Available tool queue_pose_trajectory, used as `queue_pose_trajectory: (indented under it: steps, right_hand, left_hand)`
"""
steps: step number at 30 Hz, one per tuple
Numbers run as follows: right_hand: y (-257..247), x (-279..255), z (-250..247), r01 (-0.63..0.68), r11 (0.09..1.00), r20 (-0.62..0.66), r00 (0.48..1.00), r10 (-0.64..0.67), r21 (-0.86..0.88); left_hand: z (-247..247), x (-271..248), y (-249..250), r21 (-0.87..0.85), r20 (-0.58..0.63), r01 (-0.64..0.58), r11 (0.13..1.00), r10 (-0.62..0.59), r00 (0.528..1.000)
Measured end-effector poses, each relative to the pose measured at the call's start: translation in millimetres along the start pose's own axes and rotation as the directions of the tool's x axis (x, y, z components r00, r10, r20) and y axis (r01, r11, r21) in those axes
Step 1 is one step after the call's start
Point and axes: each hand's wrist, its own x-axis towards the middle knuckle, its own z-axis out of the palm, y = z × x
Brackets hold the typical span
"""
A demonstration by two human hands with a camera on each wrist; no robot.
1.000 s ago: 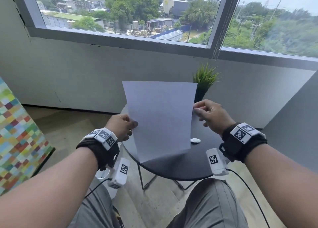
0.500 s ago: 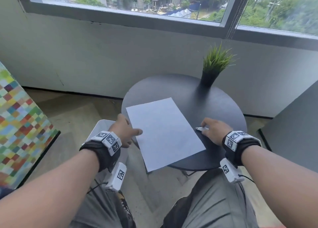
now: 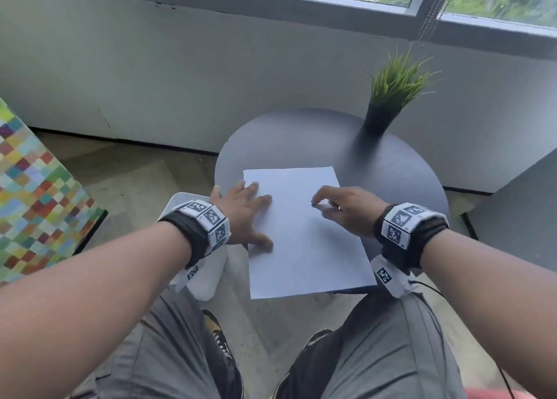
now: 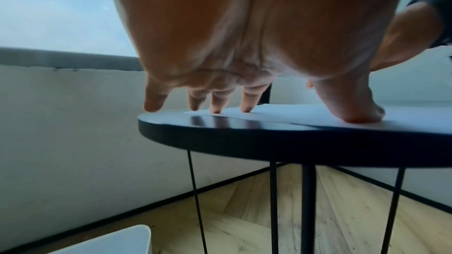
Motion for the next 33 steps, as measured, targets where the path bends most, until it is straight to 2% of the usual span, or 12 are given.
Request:
queue_pose_trajectory:
  steps: [4, 8, 13, 14, 17, 19, 25, 27, 29, 30, 31, 33]
  right_hand:
    - [-24.4, 16.4, 13.8, 0.095, 0.976, 0.124, 0.990, -0.072, -0.198]
    - [-32.7, 18.2, 18.7, 0.163, 0.940, 0.140, 0.982, -0.126, -0.300]
    - [-40.1, -13.4, 31.0, 0.456, 0.841, 0.292, 0.880, -0.376, -0.290]
    - [-32.7, -13.7, 27.5, 0.428, 0.853, 0.263, 0.896, -0.357, -0.299]
    - [-4.2, -7.9, 14.5, 0.181, 0.938, 0.126, 0.981, -0.149, -0.295]
    - [5.4, -6.1, 15.7, 0.126, 0.948, 0.101, 0.990, -0.100, -0.291]
    - [-9.1, -13.7, 22.0, 0.120, 0.961, 0.073, 0.992, -0.105, -0.248]
    - [-26.8, -29.4, 36.0, 0.252, 0.943, 0.149, 0.963, -0.223, -0.216]
    - [-43.2, -47.6, 47.0, 0.425, 0.876, 0.255, 0.894, -0.367, -0.229]
    - [-42.7, -48.6, 45.5, 0.460, 0.852, 0.280, 0.877, -0.390, -0.252]
    - [-36.9, -44.5, 40.9, 0.434, 0.858, 0.258, 0.893, -0.368, -0.276]
    - [-18.4, -33.2, 26.6, 0.276, 0.900, 0.140, 0.960, -0.243, -0.336]
  left_hand:
    - [-7.7, 4.2, 4.7, 0.086, 0.046, -0.064, 0.994, 0.060, 0.997]
    - [-17.6, 12.9, 9.7, 0.174, 0.082, -0.063, 0.983, 0.049, 0.995]
    - [-27.0, 19.3, 15.2, 0.278, 0.121, -0.099, 0.955, 0.068, 0.990]
    - [-28.3, 20.1, 16.9, 0.296, 0.117, -0.141, 0.945, 0.110, 0.987]
    - [-30.9, 22.7, 22.5, 0.291, 0.130, -0.268, 0.918, 0.240, 0.962]
    - [-31.9, 22.2, 29.1, 0.278, 0.168, -0.285, 0.917, 0.246, 0.955]
    - [-17.5, 9.7, 49.7, 0.275, 0.142, -0.183, 0.944, 0.149, 0.979]
    - [-11.6, 9.6, 49.3, 0.282, 0.130, -0.169, 0.944, 0.137, 0.982]
    - [-9.5, 10.8, 49.4, 0.299, 0.126, -0.158, 0.941, 0.126, 0.984]
    - [-9.3, 11.3, 49.9, 0.304, 0.126, -0.157, 0.940, 0.123, 0.984]
    - [-9.4, 11.9, 50.1, 0.303, 0.130, -0.157, 0.940, 0.122, 0.984]
    - [-10.5, 13.2, 50.1, 0.294, 0.134, -0.159, 0.942, 0.124, 0.983]
